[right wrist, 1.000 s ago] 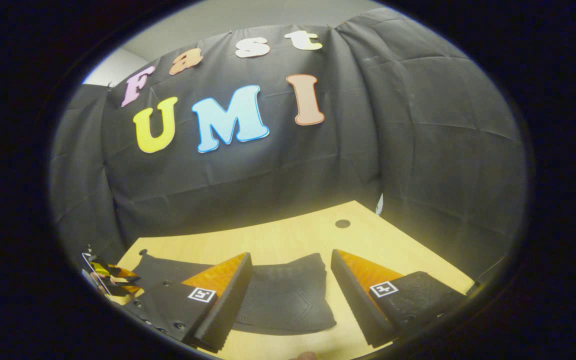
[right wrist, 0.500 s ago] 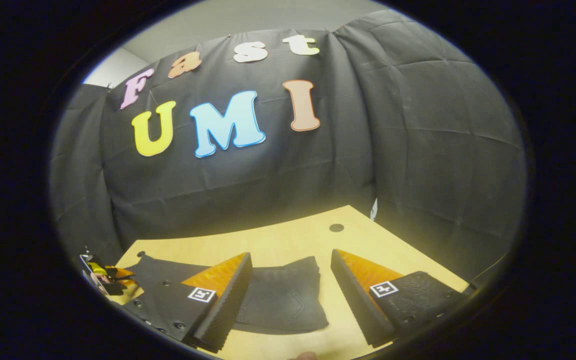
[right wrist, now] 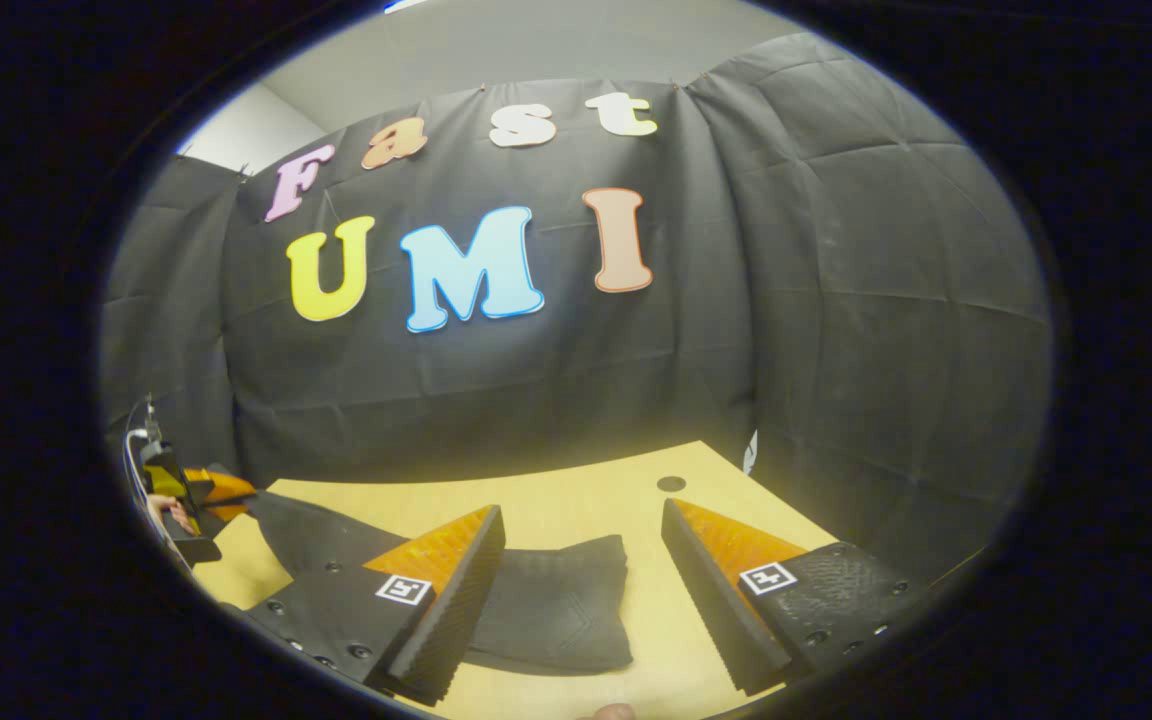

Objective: Grasp the waist and the cuffs of the jeans and fold them to make the two legs overlap; first hold the waist and fold one-third of the jeans toward the cuffs, then hold the cuffs and fold the remaining one-third in the same direction to finish folding.

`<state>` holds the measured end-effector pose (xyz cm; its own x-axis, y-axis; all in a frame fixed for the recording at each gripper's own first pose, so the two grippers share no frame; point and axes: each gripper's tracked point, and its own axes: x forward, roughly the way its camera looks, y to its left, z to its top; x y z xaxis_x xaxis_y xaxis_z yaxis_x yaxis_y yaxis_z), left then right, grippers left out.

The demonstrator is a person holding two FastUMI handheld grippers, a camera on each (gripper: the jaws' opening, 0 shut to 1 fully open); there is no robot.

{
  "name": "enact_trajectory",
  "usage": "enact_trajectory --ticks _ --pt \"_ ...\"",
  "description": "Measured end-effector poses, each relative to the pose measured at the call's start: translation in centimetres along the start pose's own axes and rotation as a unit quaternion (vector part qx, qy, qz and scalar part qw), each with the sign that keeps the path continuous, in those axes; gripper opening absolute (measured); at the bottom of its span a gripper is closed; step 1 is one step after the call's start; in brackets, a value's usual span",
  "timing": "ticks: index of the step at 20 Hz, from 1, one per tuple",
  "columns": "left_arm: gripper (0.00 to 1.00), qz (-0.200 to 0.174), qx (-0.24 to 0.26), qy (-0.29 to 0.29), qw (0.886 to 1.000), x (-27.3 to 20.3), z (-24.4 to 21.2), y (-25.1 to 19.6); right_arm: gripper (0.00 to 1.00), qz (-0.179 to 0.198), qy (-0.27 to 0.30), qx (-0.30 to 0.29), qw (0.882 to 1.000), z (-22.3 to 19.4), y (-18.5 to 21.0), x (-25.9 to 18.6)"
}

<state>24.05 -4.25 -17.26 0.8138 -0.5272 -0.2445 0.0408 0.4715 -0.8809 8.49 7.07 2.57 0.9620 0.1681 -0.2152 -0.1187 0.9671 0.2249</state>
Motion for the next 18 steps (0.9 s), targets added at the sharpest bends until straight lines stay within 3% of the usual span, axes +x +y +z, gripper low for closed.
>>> enact_trajectory --ticks 2,3,4,10,16,18 --pt "0.11 -0.019 0.054 0.011 0.998 0.8 -2.3 -4.8 0.95 0.005 -0.005 -0.011 1.000 0.3 -0.5 -0.3" --pt "0.11 -0.026 0.083 0.016 0.996 1.0 -3.9 -6.7 1.00 0.009 -0.008 -0.018 1.000 0.3 -0.9 -0.5" --pt "0.11 -0.033 0.111 0.023 0.993 1.0 -5.6 -8.5 0.95 0.011 -0.011 -0.024 1.000 0.6 -1.1 -0.6" --pt "0.11 -0.066 0.220 0.103 0.968 3.7 -20.2 -16.7 0.95 0.028 -0.017 -0.027 0.999 0.8 -3.1 -1.5" --pt "0.11 -0.051 0.350 0.196 0.915 5.4 -37.8 -16.8 0.95 0.043 0.003 -0.023 0.999 -0.7 -5.6 -2.0" --pt "0.11 -0.036 0.386 0.207 0.898 5.9 -41.6 -15.7 0.95 0.048 0.007 -0.022 0.999 -1.0 -6.4 -2.2"
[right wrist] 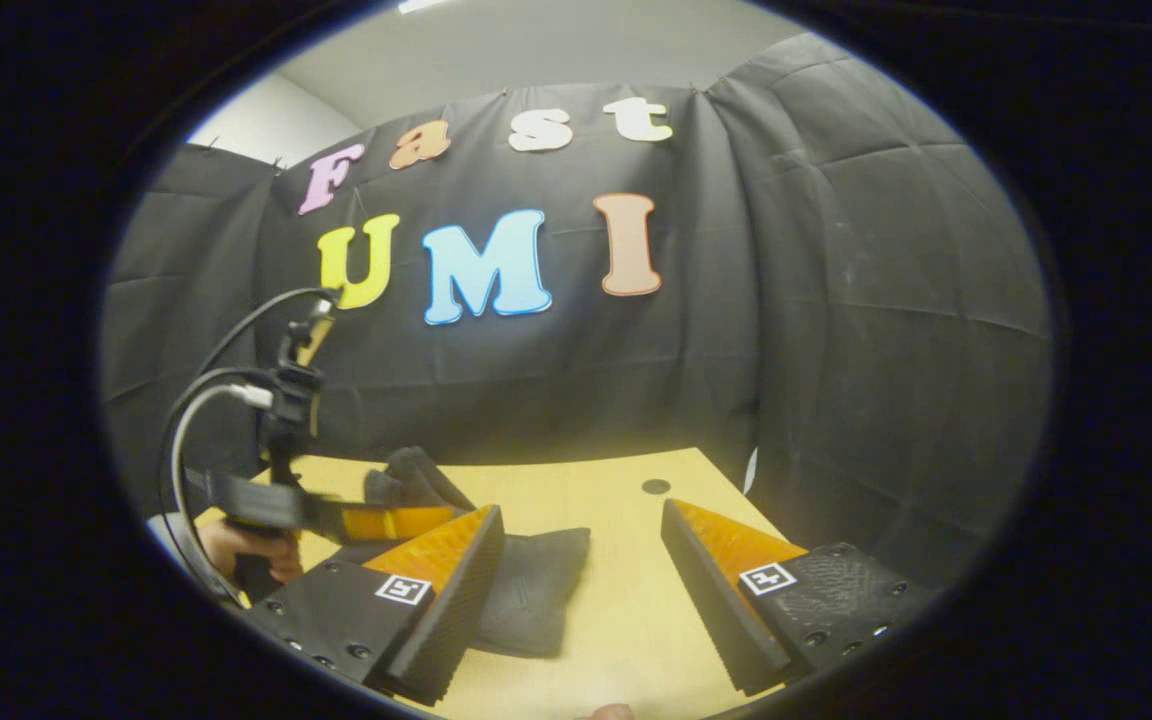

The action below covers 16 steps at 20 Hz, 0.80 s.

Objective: Grasp the waist and the cuffs of the jeans and fold them to make the two legs overlap; first hold the waist and fold one-third of the jeans toward the cuffs, then hold the cuffs and fold the remaining one-third in the same direction to finish folding.

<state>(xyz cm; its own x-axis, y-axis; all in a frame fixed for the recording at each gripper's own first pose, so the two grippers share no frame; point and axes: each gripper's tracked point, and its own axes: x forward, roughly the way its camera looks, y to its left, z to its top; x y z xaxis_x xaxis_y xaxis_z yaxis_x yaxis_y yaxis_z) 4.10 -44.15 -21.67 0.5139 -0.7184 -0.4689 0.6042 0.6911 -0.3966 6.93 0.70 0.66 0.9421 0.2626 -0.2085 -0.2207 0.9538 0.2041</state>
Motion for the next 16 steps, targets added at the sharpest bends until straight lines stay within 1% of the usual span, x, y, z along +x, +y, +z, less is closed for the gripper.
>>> enact_trajectory --ticks 2,4,5,6,8,9,10,15,16 --pt "0.11 0.023 0.033 0.016 0.999 1.4 -2.1 -0.4 0.95 0.002 0.002 0.001 1.000 -0.2 -0.8 -0.3" --pt "0.13 0.009 0.031 0.036 0.999 1.9 -4.1 -1.5 0.95 0.002 0.001 0.001 1.000 -0.2 -1.5 -0.6" --pt "0.28 0.006 0.021 0.043 0.999 1.7 -4.5 -2.0 0.95 0.000 0.001 -0.001 1.000 -0.4 -1.8 -0.7" --pt "0.56 0.003 0.010 0.047 0.999 1.6 -4.9 -2.4 0.95 -0.002 0.001 -0.001 1.000 -0.4 -2.2 -0.8" --pt "0.74 0.004 -0.003 0.040 0.999 1.3 -5.2 -2.5 0.95 -0.005 0.000 0.003 1.000 -0.1 -2.5 -1.3" --pt "0.80 0.009 -0.005 0.035 0.999 1.0 -5.0 -2.3 0.95 -0.006 -0.004 0.005 1.000 -0.1 -2.6 -1.6" --pt "0.82 0.009 -0.007 0.030 0.999 0.3 -4.8 -2.4 0.95 -0.008 -0.007 0.009 1.000 0.2 -2.7 -1.7" --pt "0.83 0.002 -0.020 0.022 1.000 -4.3 -4.8 -2.7 0.95 -0.023 -0.013 0.027 0.999 0.3 -2.5 -2.0" --pt "0.83 0.004 -0.019 0.016 1.000 -5.4 -4.7 -2.5 0.95 -0.021 -0.015 0.033 0.999 0.5 -2.2 -2.1"
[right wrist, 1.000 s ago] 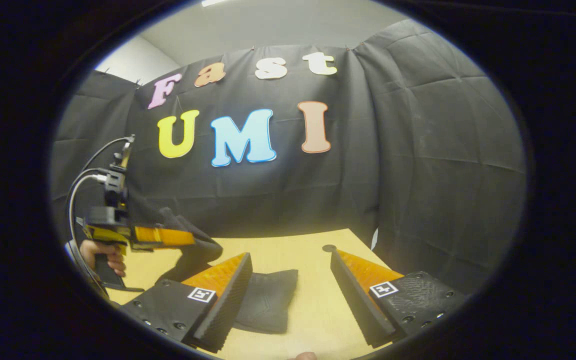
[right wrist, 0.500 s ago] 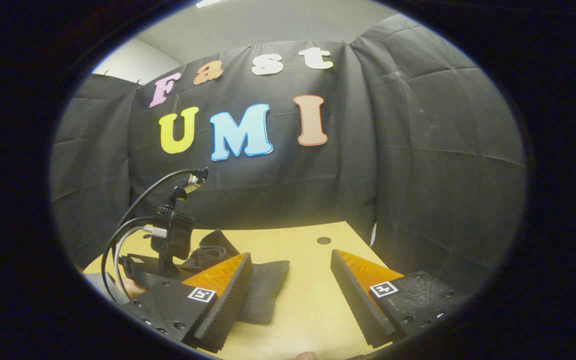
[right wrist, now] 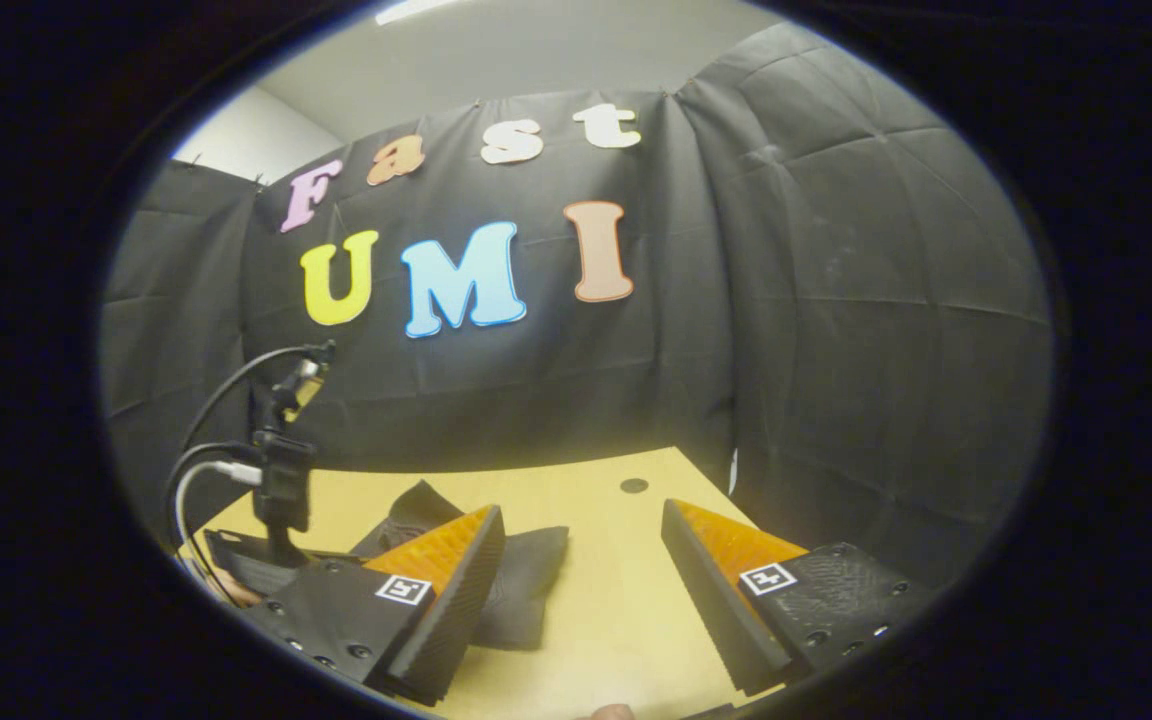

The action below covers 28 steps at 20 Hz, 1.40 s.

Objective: Grasp the waist and the cuffs of the jeans and fold them to make the two legs overlap; first hold the waist and fold one-third of the jeans toward the cuffs, then hold the cuffs and fold the remaining one-third in the same direction to finish folding.

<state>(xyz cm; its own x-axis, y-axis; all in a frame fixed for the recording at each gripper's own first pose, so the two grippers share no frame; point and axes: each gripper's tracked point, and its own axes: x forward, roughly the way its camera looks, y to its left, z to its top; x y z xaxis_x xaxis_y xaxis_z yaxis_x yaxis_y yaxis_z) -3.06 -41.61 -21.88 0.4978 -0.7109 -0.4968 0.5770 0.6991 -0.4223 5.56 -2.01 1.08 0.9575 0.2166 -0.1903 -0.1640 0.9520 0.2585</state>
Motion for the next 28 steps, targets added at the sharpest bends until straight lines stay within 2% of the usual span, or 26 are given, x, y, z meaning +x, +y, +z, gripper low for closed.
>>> enact_trajectory --ticks 4,5,6,8,9,10,11,12,16,19,22,25,28 --pt "0.83 0.021 0.024 -0.048 0.998 -5.0 2.3 1.2 0.95 -0.005 -0.013 0.006 1.000 0.6 1.0 -0.3" --pt "0.83 0.031 0.030 -0.068 0.997 -6.3 3.7 1.6 1.00 -0.006 -0.017 0.005 1.000 0.9 1.1 -0.5" --pt "0.83 0.043 0.037 -0.088 0.994 -7.6 5.0 2.0 0.95 -0.008 -0.020 0.003 1.000 1.1 1.3 -0.6" --pt "0.84 0.071 0.051 -0.132 0.987 -10.4 7.9 3.2 0.95 -0.009 -0.029 0.002 1.000 1.6 1.7 -1.0" --pt "0.87 0.084 0.057 -0.155 0.983 -11.7 9.1 3.7 1.00 -0.011 -0.033 0.001 0.999 1.7 1.7 -1.2" --pt "0.90 0.098 0.064 -0.176 0.977 -13.1 10.1 4.2 0.95 -0.013 -0.036 0.000 0.999 1.9 1.7 -1.4" --pt "0.93 0.111 0.074 -0.195 0.972 -14.1 11.0 4.7 0.95 -0.016 -0.038 -0.001 0.999 2.1 1.7 -1.4" --pt "0.90 0.122 0.081 -0.214 0.966 -15.2 11.9 5.3 0.95 -0.019 -0.041 -0.004 0.999 2.1 1.6 -1.5" --pt "0.89 0.154 0.099 -0.258 0.949 -18.1 13.4 7.3 0.95 -0.037 -0.050 -0.021 0.998 2.3 0.4 -1.3" --pt "0.89 0.159 0.086 -0.276 0.944 -19.2 13.6 7.5 0.95 -0.036 -0.056 -0.030 0.997 2.6 0.0 -1.2" --pt "0.89 0.181 0.077 -0.292 0.936 -20.0 13.7 8.3 0.95 -0.032 -0.069 -0.034 0.997 3.3 -0.4 -1.2" --pt "0.89 0.210 0.065 -0.321 0.921 -21.0 14.4 8.3 0.95 -0.026 -0.075 -0.058 0.995 3.3 -1.2 -1.3" --pt "0.89 0.221 0.050 -0.360 0.905 -22.3 15.0 7.4 0.95 -0.001 -0.080 -0.078 0.994 3.8 -1.4 -1.5"
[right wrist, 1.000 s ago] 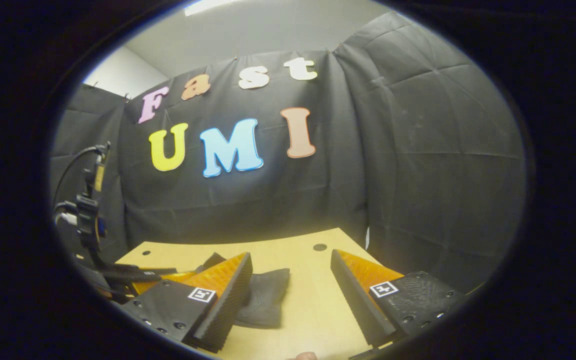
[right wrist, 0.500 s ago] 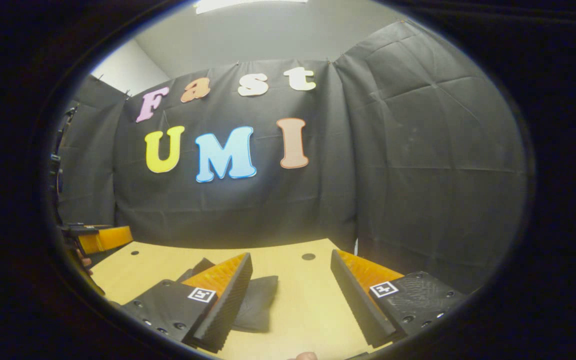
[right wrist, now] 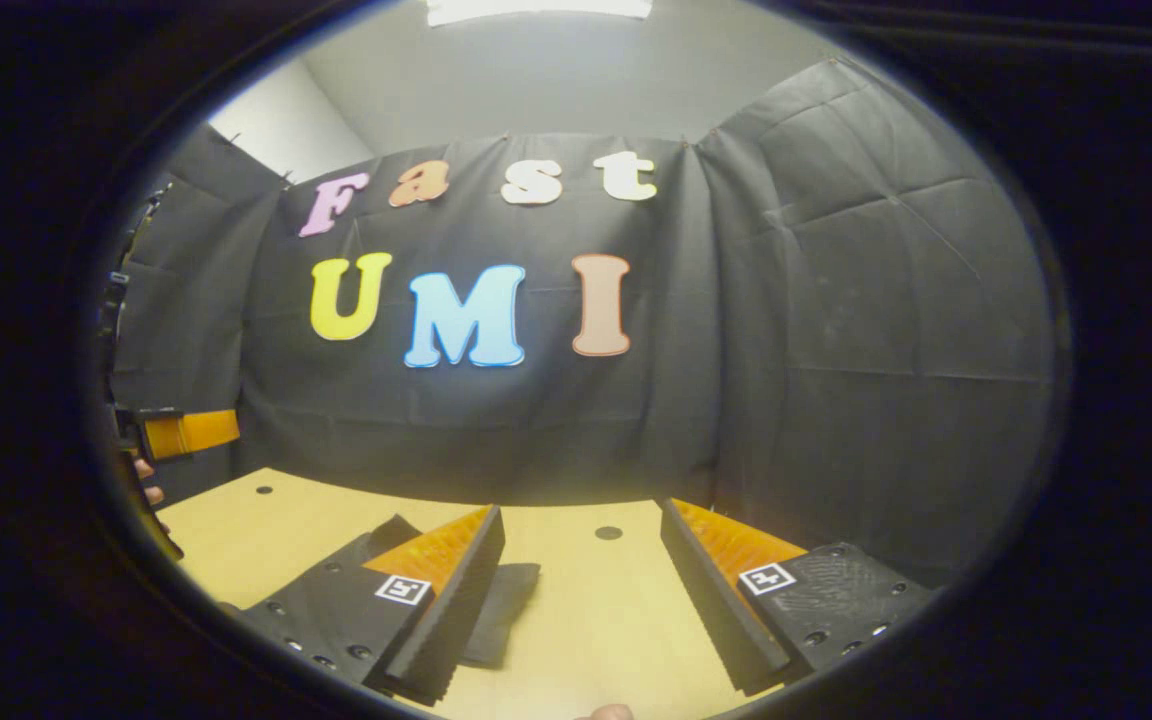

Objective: Grasp the waist and the cuffs of the jeans and fold them to make the two legs overlap; first hold the waist and fold one-third of the jeans toward the cuffs, then hold the cuffs and fold the remaining one-third in the same direction to finish folding.

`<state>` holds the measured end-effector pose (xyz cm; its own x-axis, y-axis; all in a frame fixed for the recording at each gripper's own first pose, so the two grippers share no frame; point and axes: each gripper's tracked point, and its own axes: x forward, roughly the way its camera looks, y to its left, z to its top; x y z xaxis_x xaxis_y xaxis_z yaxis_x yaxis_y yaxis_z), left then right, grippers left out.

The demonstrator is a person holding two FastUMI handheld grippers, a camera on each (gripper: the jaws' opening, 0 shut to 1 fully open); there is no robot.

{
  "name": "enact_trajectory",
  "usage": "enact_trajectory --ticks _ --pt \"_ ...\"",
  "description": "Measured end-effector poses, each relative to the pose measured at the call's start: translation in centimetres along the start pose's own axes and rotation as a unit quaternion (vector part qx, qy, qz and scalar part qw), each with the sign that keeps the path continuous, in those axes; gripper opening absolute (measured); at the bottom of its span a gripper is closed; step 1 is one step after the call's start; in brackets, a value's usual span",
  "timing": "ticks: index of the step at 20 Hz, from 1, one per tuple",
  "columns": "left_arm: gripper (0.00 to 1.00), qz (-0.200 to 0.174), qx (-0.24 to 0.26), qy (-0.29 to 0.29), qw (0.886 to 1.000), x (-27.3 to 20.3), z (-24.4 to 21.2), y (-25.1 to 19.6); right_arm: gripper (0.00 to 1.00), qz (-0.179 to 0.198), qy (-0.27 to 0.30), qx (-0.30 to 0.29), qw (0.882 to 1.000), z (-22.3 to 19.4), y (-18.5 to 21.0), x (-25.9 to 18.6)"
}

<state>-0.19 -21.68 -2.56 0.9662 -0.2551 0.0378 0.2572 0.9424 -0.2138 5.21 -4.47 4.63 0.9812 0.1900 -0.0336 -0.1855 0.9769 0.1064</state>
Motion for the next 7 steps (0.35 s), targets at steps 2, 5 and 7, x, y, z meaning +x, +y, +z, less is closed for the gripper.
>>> enact_trajectory --ticks 2,5,7 --pt "0.87 0.017 0.016 -0.009 1.000 -0.5 0.3 -0.4 0.95 0.007 -0.002 -0.004 1.000 0.1 -0.6 0.1" --pt "0.89 0.020 0.025 -0.006 0.999 -0.9 -0.1 -2.1 0.94 0.007 -0.008 -0.010 1.000 0.4 -1.3 0.4" --pt "0.89 0.021 0.019 -0.004 1.000 -1.0 -0.3 -2.9 0.89 0.012 -0.020 -0.004 1.000 0.8 -1.6 0.9"
